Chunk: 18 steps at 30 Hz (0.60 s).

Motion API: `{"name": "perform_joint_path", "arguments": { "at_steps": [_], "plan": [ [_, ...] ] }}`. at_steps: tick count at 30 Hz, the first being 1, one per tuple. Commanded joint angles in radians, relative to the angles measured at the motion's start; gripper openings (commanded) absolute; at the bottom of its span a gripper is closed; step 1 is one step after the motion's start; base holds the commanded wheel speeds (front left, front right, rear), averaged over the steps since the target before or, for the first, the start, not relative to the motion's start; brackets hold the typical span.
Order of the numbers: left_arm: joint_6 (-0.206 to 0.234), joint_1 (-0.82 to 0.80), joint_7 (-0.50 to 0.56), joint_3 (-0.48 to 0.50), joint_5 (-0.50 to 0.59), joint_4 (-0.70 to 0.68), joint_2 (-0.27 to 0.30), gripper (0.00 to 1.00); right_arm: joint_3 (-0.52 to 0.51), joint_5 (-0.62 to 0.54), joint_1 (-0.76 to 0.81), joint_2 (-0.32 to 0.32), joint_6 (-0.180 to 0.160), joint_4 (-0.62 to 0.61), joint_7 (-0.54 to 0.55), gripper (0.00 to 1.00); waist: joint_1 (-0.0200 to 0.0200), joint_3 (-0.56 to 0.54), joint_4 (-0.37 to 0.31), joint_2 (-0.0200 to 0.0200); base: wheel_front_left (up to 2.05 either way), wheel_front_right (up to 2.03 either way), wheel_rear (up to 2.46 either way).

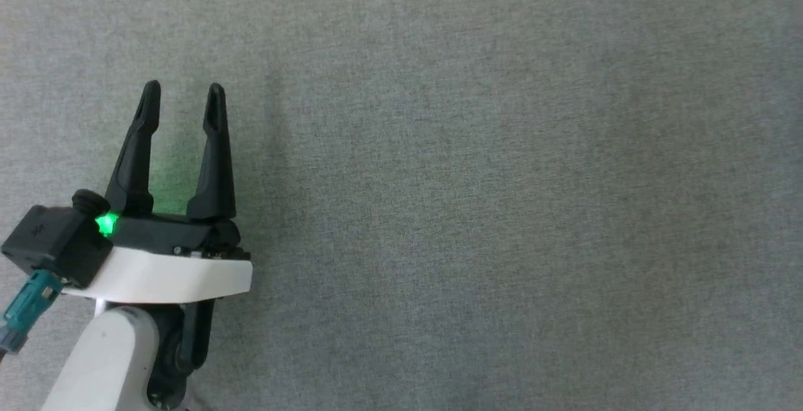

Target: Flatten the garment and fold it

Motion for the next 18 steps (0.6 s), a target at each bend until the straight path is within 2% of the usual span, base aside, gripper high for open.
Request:
{"name": "perform_joint_path", "arguments": {
  "at_steps": [1,8,13,14,18],
  "plan": [
    [0.003,0.000,-0.009,0.002,0.014,0.005,0.004,1.00,0.002,-0.008,-0.014,0.006,-0.001,0.015,-0.018,1.00,0.0000,-0.028,-0.008,-0.0001,0.00,0.00,0.00],
    [0.032,0.034,-0.033,0.009,0.047,0.049,0.000,1.00,-0.034,0.002,-0.002,0.064,-0.001,0.049,-0.138,1.00,0.0000,-0.129,-0.021,-0.0001,0.00,0.00,0.00],
    [0.036,0.080,-0.049,0.010,0.041,0.093,-0.023,1.00,-0.038,0.010,0.058,0.152,-0.001,0.024,-0.241,1.00,0.0000,-0.242,-0.026,-0.0001,0.00,0.00,0.00],
    [0.036,0.080,-0.049,0.010,0.041,0.093,-0.023,1.00,-0.038,0.010,0.058,0.152,-0.001,0.024,-0.241,1.00,0.0000,-0.242,-0.026,-0.0001,0.00,0.00,0.00],
    [0.042,0.133,-0.058,0.022,0.030,0.114,-0.045,1.00,-0.029,0.024,0.119,0.241,-0.001,-0.019,-0.322,1.00,0.0000,-0.333,-0.024,-0.0001,0.00,0.00,0.00]
  ]
}}
